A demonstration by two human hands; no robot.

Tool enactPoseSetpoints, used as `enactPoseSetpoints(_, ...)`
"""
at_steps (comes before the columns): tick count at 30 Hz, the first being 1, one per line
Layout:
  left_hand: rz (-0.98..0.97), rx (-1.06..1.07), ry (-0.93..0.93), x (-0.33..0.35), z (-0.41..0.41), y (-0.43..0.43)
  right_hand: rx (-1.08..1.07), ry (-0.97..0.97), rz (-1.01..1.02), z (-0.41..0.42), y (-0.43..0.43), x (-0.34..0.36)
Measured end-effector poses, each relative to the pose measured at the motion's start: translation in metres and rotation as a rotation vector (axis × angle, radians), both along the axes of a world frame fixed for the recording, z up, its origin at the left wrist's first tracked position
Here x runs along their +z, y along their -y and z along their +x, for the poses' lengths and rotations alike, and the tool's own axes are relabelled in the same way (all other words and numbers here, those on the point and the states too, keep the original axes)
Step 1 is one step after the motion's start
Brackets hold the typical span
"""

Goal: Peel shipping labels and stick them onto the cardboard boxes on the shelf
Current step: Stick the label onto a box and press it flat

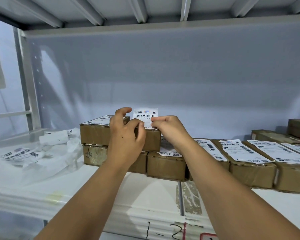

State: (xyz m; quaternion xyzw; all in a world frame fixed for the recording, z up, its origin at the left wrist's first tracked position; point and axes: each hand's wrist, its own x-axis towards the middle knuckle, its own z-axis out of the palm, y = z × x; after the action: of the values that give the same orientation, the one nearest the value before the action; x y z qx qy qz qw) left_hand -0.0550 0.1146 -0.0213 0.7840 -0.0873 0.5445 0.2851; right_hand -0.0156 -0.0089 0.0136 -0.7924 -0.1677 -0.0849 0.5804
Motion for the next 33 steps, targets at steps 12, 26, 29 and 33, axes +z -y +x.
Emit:
enactPoseSetpoints(12,0.019,0.066,-0.04,0.0,0.001,0.001,0.027,0.168,-0.132,0.004,0.0,0.003)
enactPoseSetpoints(26,0.039,0.106,-0.026,-0.001,0.002,0.001,0.375,0.099,-0.531,0.023,-0.014,0.046)
enactPoseSetpoints(29,0.025,0.098,-0.04,-0.002,0.003,0.0,0.345,0.068,-0.594,0.033,-0.015,0.042)
enactPoseSetpoints(33,0.018,0.108,-0.032,-0.004,0.004,0.001,0.367,0.043,-0.603,0.036,-0.012,0.033)
